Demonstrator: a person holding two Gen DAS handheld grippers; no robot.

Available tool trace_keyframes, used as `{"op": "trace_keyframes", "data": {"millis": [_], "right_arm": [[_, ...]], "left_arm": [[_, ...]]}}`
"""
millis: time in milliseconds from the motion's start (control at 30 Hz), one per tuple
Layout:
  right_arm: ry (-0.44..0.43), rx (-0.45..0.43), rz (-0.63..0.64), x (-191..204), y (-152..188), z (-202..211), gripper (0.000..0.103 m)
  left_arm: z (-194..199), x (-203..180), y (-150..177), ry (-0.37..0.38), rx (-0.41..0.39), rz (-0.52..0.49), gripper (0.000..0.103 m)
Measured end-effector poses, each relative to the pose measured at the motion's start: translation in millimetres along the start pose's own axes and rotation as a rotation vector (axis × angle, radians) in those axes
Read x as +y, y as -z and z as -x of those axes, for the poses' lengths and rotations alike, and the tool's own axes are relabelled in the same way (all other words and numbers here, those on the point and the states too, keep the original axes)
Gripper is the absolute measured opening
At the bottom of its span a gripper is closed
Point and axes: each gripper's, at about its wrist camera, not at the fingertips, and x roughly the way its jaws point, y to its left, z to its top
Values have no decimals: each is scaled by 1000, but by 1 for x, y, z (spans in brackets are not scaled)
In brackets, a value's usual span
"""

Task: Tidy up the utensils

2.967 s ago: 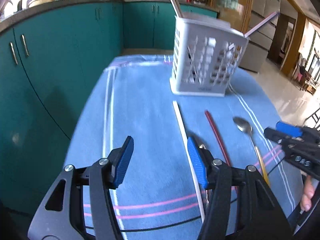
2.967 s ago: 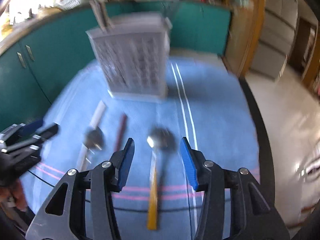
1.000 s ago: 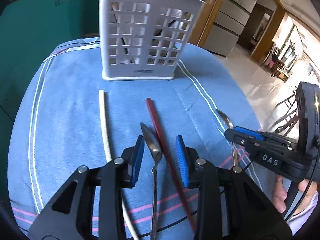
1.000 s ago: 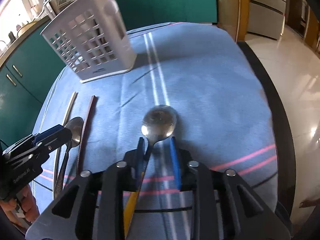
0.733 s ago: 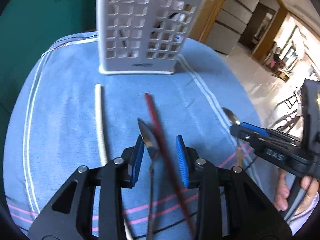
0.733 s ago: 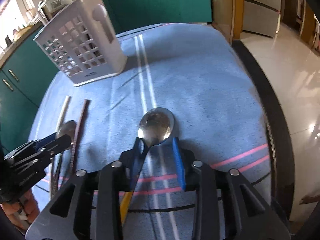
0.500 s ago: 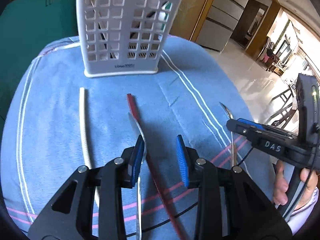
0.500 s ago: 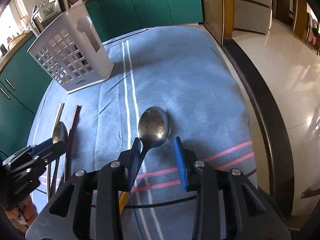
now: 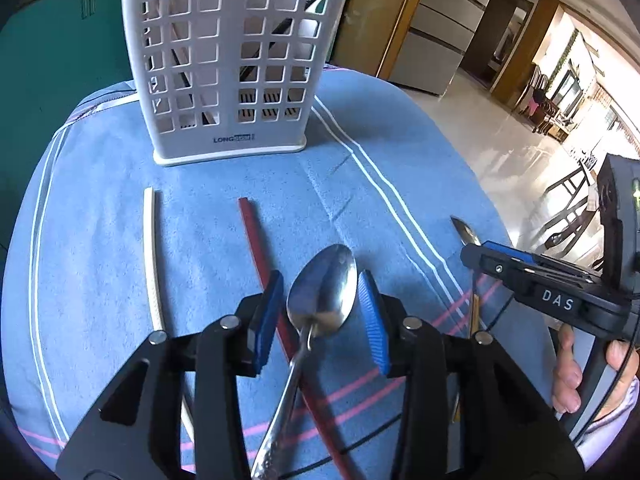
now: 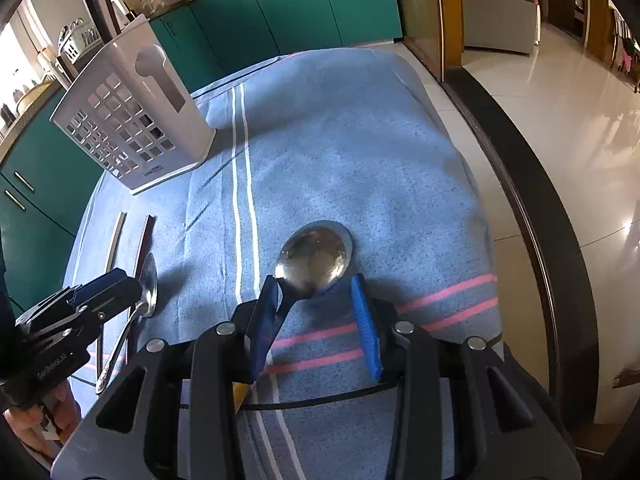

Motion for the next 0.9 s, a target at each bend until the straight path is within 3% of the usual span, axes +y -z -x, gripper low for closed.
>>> {"op": "trace_keyframes", "data": {"millis": [67, 100, 133, 200, 367, 533, 667, 900], "right_arm": [[-40, 0, 17, 4, -2, -2, 37], [-59, -1, 23, 7, -3, -2, 31], [-77, -4, 27, 10, -3, -3, 16], [-138, -11, 41, 18, -5, -1, 10], [-253, -54, 142, 49, -7, 14, 10], [-172, -75, 136, 46, -16, 21, 13], [-151, -55, 73, 23, -22, 13, 35], [-220, 7, 74, 10, -28, -9, 35]], "left_arm": [[-2, -1, 1, 3, 3, 2, 39], [-1, 1, 2, 2, 4, 3, 39], [-2, 1, 3, -1, 4, 5, 39], [-2, 5, 6, -5, 7, 15, 39], [-2, 19, 8, -23, 8, 57, 41], [1, 25, 4, -24, -5, 67, 41], [-2, 17, -8, 7, -15, 10, 41], [-19, 5, -25, 74, 19, -125, 44]]}}
